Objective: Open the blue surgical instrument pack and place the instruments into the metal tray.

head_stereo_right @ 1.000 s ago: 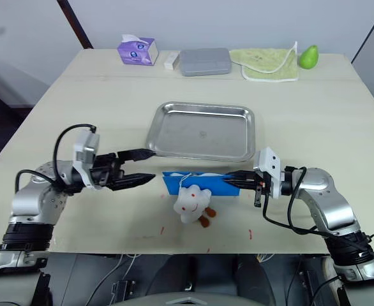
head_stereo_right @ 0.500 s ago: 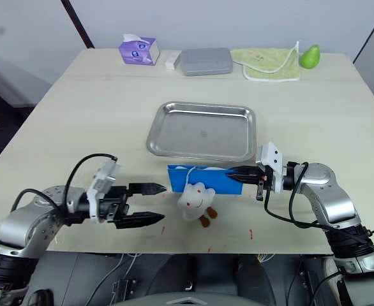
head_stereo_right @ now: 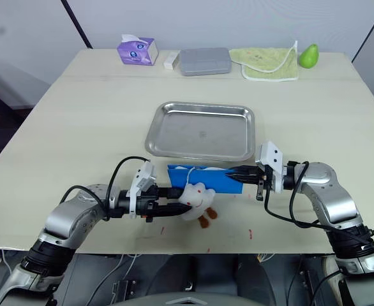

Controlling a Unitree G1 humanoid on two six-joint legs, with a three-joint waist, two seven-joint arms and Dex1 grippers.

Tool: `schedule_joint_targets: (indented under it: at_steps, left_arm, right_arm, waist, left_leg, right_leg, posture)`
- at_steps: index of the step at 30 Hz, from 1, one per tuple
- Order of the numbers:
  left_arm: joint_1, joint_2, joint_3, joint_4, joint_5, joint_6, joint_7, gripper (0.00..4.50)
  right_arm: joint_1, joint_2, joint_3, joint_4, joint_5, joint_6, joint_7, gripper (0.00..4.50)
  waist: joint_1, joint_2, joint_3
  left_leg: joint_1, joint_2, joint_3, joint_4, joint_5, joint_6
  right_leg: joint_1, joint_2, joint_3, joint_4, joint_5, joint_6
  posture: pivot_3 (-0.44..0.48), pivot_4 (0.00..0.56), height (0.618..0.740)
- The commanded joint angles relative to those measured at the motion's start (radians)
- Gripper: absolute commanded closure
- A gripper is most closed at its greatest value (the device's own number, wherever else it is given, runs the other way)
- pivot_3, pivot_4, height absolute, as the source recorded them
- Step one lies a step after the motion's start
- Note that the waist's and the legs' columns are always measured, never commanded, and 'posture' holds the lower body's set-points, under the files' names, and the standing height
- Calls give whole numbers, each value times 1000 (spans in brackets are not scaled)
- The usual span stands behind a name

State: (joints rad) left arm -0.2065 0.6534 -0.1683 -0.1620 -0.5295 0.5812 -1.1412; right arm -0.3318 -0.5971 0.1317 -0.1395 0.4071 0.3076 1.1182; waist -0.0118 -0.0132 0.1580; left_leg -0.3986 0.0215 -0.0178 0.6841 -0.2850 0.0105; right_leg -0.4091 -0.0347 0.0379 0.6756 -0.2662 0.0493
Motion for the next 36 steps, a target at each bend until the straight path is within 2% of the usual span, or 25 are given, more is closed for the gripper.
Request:
schedule_joint_targets:
  at_steps: [1, 2, 3, 4, 9, 15, 27, 36]
  left_arm:
    - [-15, -4, -11, 8, 28, -42, -12, 3448]
    - [-17, -5, -12, 12, 33, -50, -19, 3953]
    - [-18, -6, -2, 7, 26, -57, -27, 4117]
    - [-17, 0, 17, -4, 9, -61, -43, 4474]
    - [-22, 72, 139, -64, -114, -32, -136, 4474]
    - [-86, 153, 245, -77, -230, 41, -189, 4474]
    - [-207, 190, 371, 101, -333, 237, -112, 4474]
    - [-190, 210, 449, 213, -350, 308, -73, 4474]
  right_arm:
    - [-9, -3, -20, -34, 11, 3, -7, 4500]
    - [-9, -3, -19, -35, 11, 3, -8, 4500]
    - [-9, -4, -21, -35, 12, 3, -8, 4500]
    - [-9, -6, -23, -34, 12, 2, -7, 4500]
    - [-12, -13, -32, -21, 13, -7, 1, 4500]
    - [-10, -16, -35, -11, 18, -7, 9, 4500]
    - [11, -38, -83, -31, 78, 27, 22, 4500]
    - [22, -51, -134, -47, 154, 88, 9, 4500]
  waist:
    - [0, 0, 0]
    - [0, 0, 0]
    - [0, 0, 0]
    - [0, 0, 0]
    - [-1, 0, 0]
    - [0, 0, 0]
    - [-2, 0, 1]
    - [-2, 0, 1]
  left_leg:
    - [0, 0, 0, 0, 0, 0]
    - [0, 0, 0, 0, 0, 0]
    - [0, 0, 0, 0, 0, 0]
    - [0, 0, 0, 0, 0, 0]
    - [0, 0, 0, 0, 0, 0]
    - [0, 0, 0, 0, 0, 0]
    - [0, 0, 0, 0, 0, 0]
    - [0, 0, 0, 0, 0, 0]
  right_leg:
    - [0, 0, 0, 0, 0, 0]
    - [0, 0, 0, 0, 0, 0]
    - [0, 0, 0, 0, 0, 0]
    - [0, 0, 0, 0, 0, 0]
    - [0, 0, 0, 0, 0, 0]
    - [0, 0, 0, 0, 0, 0]
    - [0, 0, 0, 0, 0, 0]
    - [0, 0, 0, 0, 0, 0]
  posture:
    - [0, 150, 740]
    - [0, 150, 740]
    - [0, 150, 740]
    - [0, 150, 740]
    - [0, 150, 740]
    - [0, 150, 740]
    - [0, 150, 740]
    - [0, 150, 740]
